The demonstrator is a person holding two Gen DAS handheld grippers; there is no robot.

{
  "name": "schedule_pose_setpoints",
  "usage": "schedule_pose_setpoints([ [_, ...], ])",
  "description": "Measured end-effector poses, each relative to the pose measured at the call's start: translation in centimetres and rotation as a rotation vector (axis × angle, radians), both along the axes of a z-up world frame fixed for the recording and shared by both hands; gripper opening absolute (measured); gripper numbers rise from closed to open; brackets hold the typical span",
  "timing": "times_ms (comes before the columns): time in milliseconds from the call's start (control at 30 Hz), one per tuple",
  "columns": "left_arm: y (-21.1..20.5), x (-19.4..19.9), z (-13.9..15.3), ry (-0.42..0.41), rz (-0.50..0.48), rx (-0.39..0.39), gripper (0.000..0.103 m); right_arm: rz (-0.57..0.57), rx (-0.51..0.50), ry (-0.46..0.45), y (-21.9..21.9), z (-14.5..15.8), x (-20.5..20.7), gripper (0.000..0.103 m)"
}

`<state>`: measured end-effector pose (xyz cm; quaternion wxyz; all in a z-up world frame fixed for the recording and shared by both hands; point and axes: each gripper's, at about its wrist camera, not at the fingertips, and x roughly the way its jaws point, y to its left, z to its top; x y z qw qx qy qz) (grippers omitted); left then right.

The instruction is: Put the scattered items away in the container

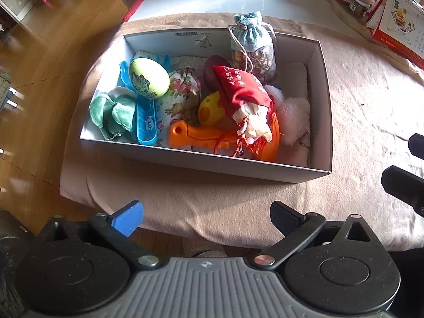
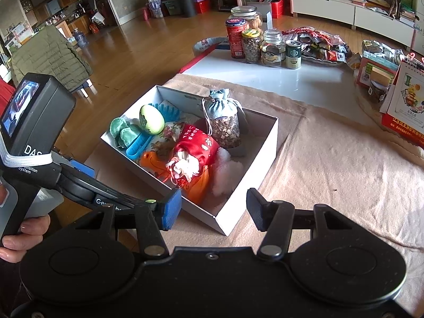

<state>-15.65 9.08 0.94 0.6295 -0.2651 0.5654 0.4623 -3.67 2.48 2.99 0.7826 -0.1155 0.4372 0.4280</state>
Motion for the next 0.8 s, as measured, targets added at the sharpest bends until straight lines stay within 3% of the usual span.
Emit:
schedule_pose_setpoints([
  [800,0.02,0.09,0.00,-0.006,0.003,-0.016,0.102,0.003,0.002,-0.007,0.16,0.16,-0.13,0.054],
])
